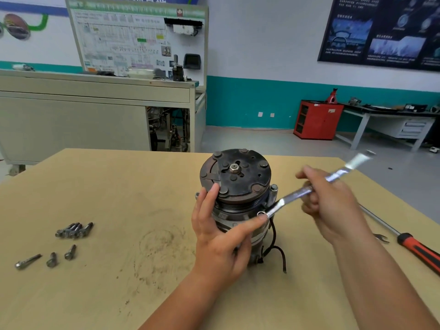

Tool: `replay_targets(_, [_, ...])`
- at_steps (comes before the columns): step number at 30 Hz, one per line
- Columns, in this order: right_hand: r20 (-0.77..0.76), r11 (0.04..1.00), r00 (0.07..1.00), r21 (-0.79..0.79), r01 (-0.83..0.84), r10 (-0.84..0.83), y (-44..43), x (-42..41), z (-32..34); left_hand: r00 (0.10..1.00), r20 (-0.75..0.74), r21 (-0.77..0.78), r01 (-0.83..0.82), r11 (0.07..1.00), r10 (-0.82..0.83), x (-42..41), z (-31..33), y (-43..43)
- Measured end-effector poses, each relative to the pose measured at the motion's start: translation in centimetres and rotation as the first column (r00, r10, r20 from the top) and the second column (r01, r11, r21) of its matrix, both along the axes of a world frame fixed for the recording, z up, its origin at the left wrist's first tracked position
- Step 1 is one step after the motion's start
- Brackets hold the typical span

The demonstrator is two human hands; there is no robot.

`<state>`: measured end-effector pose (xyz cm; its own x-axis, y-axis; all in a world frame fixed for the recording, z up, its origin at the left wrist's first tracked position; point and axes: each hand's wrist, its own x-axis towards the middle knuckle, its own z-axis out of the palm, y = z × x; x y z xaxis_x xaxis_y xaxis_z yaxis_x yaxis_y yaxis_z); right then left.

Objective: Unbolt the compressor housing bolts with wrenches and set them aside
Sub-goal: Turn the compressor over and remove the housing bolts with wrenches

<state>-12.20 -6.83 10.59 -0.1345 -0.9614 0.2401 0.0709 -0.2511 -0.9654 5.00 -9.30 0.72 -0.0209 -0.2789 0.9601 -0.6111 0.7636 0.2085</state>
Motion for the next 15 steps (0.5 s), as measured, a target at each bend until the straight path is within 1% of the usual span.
replay_targets(3, [0.125, 0.977, 0.977, 0.109, -0.184, 0.170, -2.8, 0.6, 1.0, 1.000, 0.016, -0.003, -0.010, 1.000, 0.010, 0.0, 0.0, 0.0])
replay_targets(4, [0.155, 0.974, 0.969, 0.092, -0.207, 0.191, -2.7, 0.4, 1.4, 1.000, 0.013, -0.002, -0.007, 1.000, 0.007, 0.1, 0.0, 0.0])
replay_targets(5, [0.203, 0.978, 0.960, 0.043, -0.206, 0.194, -2.2, -0.1, 1.7, 1.000, 0.003, -0.001, -0.001, 1.000, 0.001, 0.1, 0.0, 0.0])
replay_targets(6, [0.272, 0.986, 0.948, -0.008, -0.169, 0.165, -1.3, -0.7, 1.8, 1.000, -0.011, 0.003, 0.004, 1.000, -0.004, 0.1, 0.0, 0.0])
replay_targets(8, [0.383, 0.996, 0.921, -0.087, -0.038, 0.069, 1.2, -2.0, 1.3, 1.000, -0.029, 0.017, 0.005, 1.000, -0.005, 0.1, 0.0, 0.0])
replay_targets(9, [0.387, 0.993, 0.921, -0.122, 0.012, 0.037, 2.7, -2.2, 0.7, 0.999, -0.032, 0.023, 0.006, 1.000, -0.005, 0.0, 0.0, 0.0])
replay_targets(10, [0.361, 0.988, 0.932, -0.153, 0.038, 0.020, 4.1, -2.0, -0.1, 0.999, -0.034, 0.026, 0.008, 1.000, -0.007, 0.0, 0.0, 0.0])
replay_targets(13, [0.195, 0.971, 0.980, -0.218, 0.094, -0.050, 7.3, 0.3, -2.4, 0.999, -0.036, 0.030, 0.009, 1.000, -0.008, 0.0, 0.0, -0.1])
replay_targets(15, [0.158, 0.965, 0.983, -0.228, 0.128, -0.093, 8.4, 2.2, -3.5, 0.999, -0.038, 0.027, 0.014, 1.000, -0.013, 0.0, -0.1, -0.1])
